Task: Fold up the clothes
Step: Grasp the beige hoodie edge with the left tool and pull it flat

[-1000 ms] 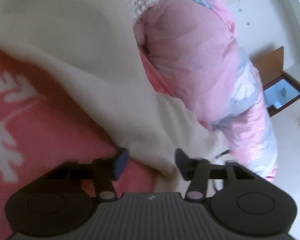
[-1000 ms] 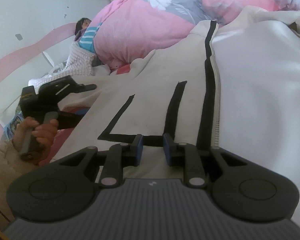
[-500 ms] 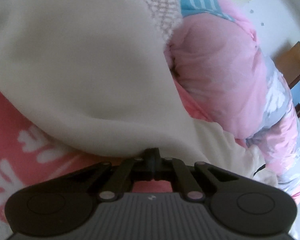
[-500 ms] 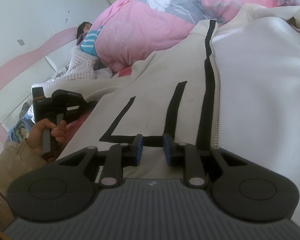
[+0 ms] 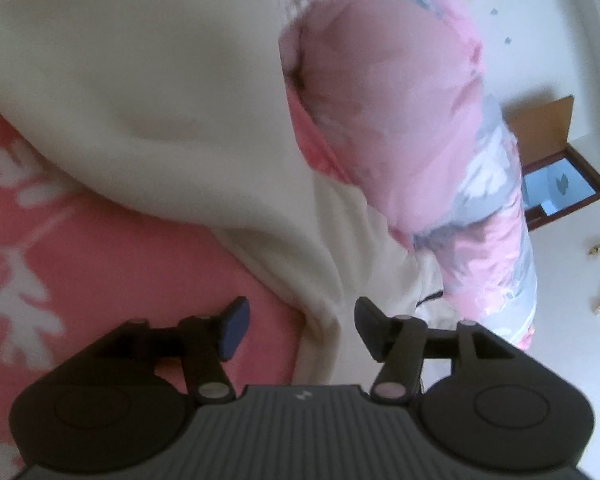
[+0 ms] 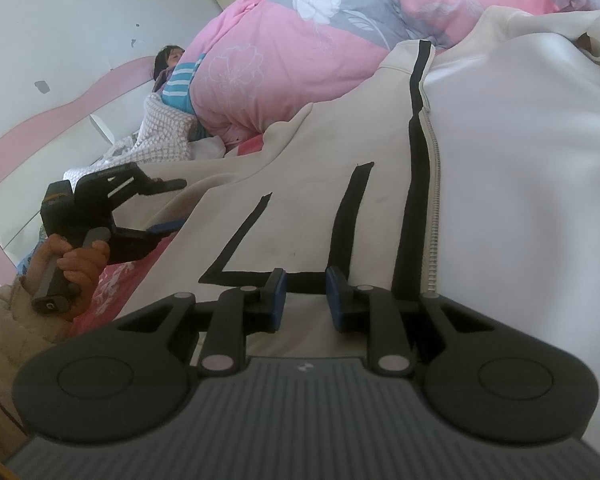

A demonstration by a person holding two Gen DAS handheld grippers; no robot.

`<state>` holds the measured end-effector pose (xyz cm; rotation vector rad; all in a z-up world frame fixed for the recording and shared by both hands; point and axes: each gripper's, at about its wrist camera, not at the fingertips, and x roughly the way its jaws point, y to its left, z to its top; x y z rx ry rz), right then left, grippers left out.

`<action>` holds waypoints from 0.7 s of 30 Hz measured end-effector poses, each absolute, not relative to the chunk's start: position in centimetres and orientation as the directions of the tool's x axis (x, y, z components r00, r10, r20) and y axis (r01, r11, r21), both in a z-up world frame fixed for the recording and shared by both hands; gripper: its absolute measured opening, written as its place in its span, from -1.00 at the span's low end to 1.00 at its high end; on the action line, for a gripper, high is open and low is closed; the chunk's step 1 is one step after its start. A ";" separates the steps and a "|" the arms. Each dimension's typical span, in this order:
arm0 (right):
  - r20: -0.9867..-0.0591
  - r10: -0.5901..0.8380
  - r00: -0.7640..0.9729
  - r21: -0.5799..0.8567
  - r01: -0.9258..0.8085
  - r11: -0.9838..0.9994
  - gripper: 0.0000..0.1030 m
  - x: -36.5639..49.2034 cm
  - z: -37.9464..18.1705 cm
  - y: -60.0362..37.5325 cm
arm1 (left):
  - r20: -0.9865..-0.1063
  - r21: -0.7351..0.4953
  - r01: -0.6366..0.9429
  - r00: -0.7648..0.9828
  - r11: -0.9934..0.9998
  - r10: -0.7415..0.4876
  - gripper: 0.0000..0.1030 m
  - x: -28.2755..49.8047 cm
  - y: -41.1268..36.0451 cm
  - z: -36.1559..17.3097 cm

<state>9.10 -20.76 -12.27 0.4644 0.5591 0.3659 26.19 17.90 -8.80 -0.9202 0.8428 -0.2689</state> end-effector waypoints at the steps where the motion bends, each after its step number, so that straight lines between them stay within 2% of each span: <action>1: -0.419 0.450 0.789 0.512 -0.204 0.835 -0.60 9.1 -12.3 -20.8 | -0.529 -0.788 -0.143 0.656 0.599 -0.538 0.14 26.6 17.6 -8.9; 5: -0.416 0.450 0.790 0.513 -0.205 0.834 -0.60 9.1 -12.3 -20.8 | -0.526 -0.788 -0.157 0.673 0.595 -0.519 0.10 27.8 16.8 -9.3; 6: -0.416 0.451 0.790 0.514 -0.205 0.833 -0.60 9.0 -12.3 -20.8 | -0.536 -0.773 -0.157 0.679 0.614 -0.502 -0.08 28.0 16.6 -9.4; 7: -0.415 0.452 0.790 0.516 -0.205 0.832 -0.60 9.0 -12.4 -20.8 | -0.545 -0.758 -0.156 0.685 0.633 -0.483 -0.43 28.2 16.4 -9.4; 9: -0.414 0.453 0.790 0.517 -0.205 0.831 -0.60 9.0 -12.4 -20.9 | -0.562 -0.726 -0.157 0.696 0.670 -0.446 -0.85 28.5 16.0 -9.5; 15: -0.412 0.455 0.789 0.521 -0.206 0.828 -0.60 9.0 -12.4 -20.9 | -0.588 -0.594 -0.127 0.742 0.794 -0.322 -0.89 29.0 14.8 -8.9; 21: -0.410 0.458 0.789 0.526 -0.206 0.825 -0.60 9.1 -12.3 -21.1 | -0.596 -0.517 -0.095 0.753 0.851 -0.279 -0.85 29.0 14.1 -9.5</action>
